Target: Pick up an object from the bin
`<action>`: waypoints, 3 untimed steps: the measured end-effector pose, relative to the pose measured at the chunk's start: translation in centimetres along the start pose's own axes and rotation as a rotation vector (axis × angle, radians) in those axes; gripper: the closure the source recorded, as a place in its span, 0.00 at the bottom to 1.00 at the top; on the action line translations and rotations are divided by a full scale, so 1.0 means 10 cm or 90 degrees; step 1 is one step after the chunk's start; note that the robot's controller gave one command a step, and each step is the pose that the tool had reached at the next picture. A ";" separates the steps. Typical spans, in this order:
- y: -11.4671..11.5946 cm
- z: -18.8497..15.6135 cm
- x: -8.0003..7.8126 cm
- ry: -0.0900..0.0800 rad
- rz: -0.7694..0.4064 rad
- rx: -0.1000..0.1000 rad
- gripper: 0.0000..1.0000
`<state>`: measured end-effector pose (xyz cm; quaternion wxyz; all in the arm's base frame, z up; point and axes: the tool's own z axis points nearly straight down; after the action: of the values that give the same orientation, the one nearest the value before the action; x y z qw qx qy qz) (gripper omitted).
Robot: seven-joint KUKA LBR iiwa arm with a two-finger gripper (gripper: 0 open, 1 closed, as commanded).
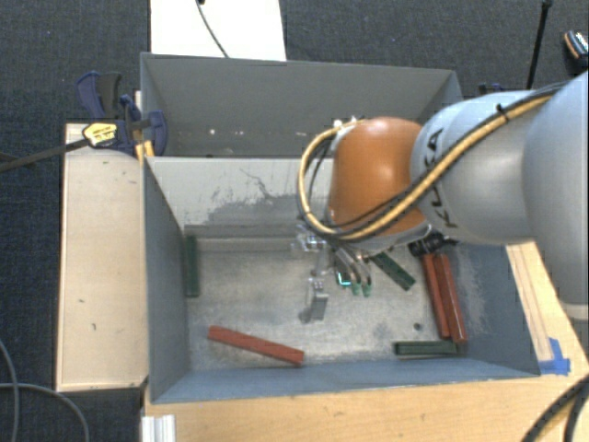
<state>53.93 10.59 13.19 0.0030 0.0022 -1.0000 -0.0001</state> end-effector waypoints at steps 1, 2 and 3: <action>-0.74 0.44 -0.21 -0.002 -0.227 0.002 0.00; -1.56 0.62 -0.22 -0.001 -0.295 0.003 0.00; -2.23 0.20 -0.03 -0.007 -0.382 0.004 0.00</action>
Offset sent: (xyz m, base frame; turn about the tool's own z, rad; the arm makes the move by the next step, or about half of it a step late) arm 0.0212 -0.0701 -0.0434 -0.3618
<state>54.34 -11.74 11.17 -0.0027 0.2974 -0.9547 0.0022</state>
